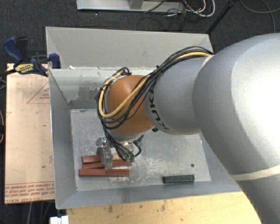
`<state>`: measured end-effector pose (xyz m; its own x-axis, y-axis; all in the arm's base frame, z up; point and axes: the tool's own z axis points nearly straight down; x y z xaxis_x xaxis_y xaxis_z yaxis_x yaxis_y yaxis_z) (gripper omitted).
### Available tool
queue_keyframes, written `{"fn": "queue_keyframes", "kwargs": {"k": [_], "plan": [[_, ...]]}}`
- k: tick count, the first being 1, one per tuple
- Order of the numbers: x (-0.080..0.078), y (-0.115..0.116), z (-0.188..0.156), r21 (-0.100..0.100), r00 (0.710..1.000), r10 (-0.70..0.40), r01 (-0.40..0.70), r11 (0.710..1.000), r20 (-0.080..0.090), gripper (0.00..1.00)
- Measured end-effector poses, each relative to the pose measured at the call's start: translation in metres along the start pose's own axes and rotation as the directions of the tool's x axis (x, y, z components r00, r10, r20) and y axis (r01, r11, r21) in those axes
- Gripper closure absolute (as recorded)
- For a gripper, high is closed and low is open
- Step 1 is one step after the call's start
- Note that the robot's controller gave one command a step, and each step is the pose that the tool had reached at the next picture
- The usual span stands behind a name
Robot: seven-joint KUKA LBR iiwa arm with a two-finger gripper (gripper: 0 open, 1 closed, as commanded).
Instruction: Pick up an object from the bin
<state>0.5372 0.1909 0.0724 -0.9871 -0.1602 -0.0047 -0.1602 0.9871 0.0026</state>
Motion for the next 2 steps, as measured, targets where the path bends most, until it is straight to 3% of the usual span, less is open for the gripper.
{"fn": "queue_keyframes", "kwargs": {"k": [1, 2], "plan": [[0.000, 0.000, 0.000, 0.000, 1.000, 0.000, 0.000, 1.000, 0.000, 1.00], [-0.013, 0.015, -0.133, 0.001, 0.994, -0.108, 0.108, 0.994, -0.002, 1.00]]}}
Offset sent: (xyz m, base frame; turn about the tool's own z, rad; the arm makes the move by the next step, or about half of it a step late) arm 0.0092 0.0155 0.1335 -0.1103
